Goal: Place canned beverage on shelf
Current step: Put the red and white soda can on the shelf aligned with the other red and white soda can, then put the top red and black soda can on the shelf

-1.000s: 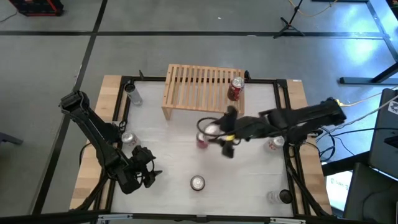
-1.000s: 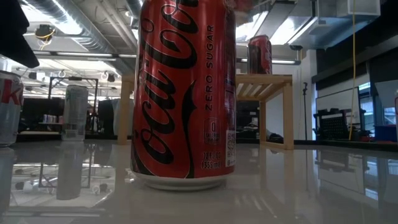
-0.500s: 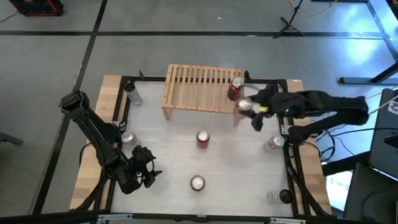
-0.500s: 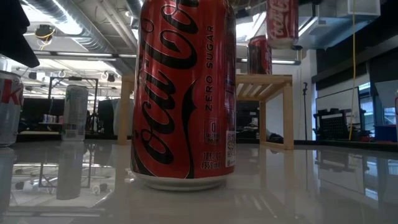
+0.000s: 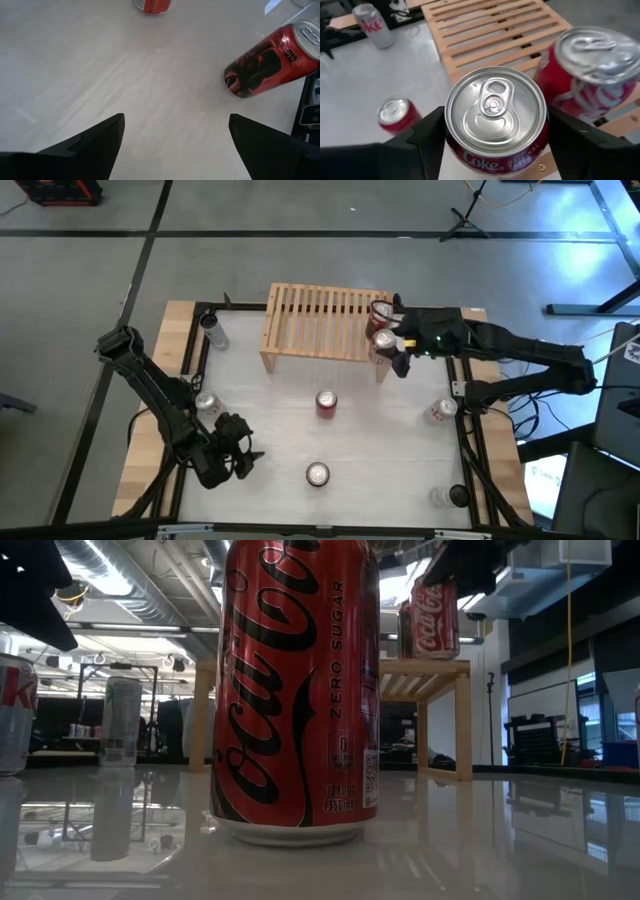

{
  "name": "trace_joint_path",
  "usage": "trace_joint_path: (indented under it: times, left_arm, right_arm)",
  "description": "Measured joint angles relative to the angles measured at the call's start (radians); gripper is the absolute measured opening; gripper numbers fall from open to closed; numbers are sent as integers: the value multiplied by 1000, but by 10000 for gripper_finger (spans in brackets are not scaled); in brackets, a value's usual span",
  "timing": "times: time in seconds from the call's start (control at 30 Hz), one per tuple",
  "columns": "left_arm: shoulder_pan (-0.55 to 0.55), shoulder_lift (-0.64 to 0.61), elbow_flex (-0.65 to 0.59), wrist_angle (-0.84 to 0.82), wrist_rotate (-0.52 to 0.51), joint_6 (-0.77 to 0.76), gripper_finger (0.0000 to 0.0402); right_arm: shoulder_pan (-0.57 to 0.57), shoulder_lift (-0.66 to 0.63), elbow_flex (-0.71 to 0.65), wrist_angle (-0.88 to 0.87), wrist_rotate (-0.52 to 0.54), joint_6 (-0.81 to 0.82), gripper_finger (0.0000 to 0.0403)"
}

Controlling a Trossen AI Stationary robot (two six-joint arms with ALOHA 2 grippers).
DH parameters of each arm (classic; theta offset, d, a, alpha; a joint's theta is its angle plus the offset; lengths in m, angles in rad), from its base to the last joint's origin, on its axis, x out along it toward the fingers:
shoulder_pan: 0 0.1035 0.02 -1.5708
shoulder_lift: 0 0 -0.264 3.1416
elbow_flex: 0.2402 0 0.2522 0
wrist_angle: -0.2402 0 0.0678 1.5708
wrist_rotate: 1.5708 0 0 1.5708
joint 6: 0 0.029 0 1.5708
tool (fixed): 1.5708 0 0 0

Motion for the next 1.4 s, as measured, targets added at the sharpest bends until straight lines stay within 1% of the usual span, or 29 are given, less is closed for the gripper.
trace_joint_path:
  times: [0.1,0.2,0.33,0.57,0.67,0.87,0.97,1.07,1.2,1.4]
  left_arm:
    - [6,0,0,2,1,0,355]
    - [8,0,0,2,0,-2,355]
    - [8,0,0,3,1,-2,355]
    - [8,0,0,3,1,-2,355]
    - [8,0,0,3,1,-2,355]
    - [8,0,0,14,0,-2,355]
    - [8,0,0,17,0,0,355]
    - [8,0,0,18,1,0,355]
    - [8,0,0,18,0,1,355]
    - [8,0,0,18,0,0,355]
  right_arm:
    - [-41,8,1,16,-44,-17,268]
    - [-55,22,1,28,-70,-23,268]
    - [-55,22,1,31,-43,-40,268]
    - [-54,35,3,43,-33,-49,271]
    - [-51,46,3,46,-17,-60,287]
    - [-52,53,3,36,17,-65,341]
    - [-53,52,2,39,17,-65,358]
    - [-52,52,12,33,15,-63,365]
    - [-52,51,49,30,15,-67,363]
    - [-52,51,149,-61,25,-74,359]
